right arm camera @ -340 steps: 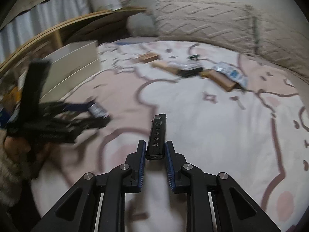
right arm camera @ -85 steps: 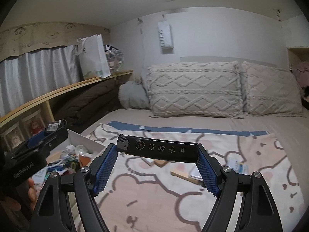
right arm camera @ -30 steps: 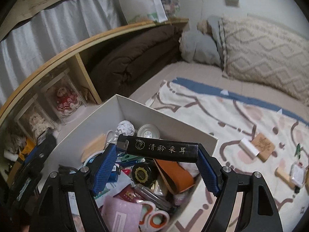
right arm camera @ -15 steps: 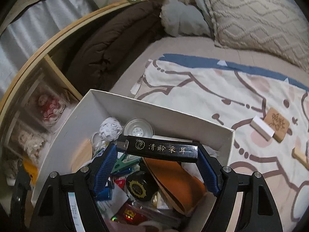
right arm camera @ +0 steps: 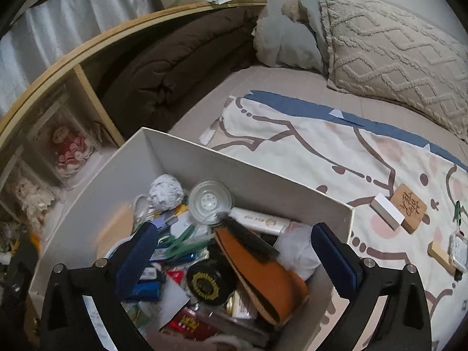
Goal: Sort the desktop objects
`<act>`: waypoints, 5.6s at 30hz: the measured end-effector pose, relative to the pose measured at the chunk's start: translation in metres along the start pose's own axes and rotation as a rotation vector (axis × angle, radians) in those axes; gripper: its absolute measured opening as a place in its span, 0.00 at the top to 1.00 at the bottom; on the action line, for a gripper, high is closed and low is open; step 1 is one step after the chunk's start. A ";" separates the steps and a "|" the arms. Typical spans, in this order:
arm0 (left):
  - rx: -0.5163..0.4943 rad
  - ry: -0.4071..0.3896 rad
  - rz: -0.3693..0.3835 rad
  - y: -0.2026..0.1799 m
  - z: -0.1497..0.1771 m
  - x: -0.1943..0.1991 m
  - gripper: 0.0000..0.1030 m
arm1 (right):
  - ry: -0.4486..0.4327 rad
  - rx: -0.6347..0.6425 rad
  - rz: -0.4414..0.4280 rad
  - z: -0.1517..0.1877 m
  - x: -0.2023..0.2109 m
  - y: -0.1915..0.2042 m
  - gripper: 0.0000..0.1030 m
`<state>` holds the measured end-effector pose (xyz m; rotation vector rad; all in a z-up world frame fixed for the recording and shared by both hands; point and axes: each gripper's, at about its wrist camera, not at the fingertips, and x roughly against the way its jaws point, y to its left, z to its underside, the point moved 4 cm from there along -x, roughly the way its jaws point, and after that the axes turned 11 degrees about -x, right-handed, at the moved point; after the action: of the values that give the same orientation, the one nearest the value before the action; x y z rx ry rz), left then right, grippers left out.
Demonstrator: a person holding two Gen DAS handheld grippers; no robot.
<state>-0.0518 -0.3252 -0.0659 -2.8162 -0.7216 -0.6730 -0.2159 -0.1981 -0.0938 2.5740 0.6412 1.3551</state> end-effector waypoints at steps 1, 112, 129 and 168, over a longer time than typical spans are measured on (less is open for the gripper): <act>-0.008 0.004 0.003 -0.002 0.000 -0.001 0.19 | 0.002 0.002 -0.005 0.001 0.003 -0.001 0.00; -0.236 -0.131 0.081 -0.033 0.039 0.201 0.00 | -0.422 0.124 -0.021 0.145 0.265 -0.075 0.00; -0.308 -0.103 0.185 -0.044 0.080 0.248 0.00 | -0.449 0.110 0.011 0.190 0.296 -0.095 0.00; -0.373 -0.119 0.196 -0.053 0.114 0.276 0.00 | -0.419 0.072 0.066 0.238 0.307 -0.127 0.00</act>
<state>0.1822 -0.1341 -0.0374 -3.2335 -0.3555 -0.6701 0.0933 0.0646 -0.0444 2.8307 0.5406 0.7755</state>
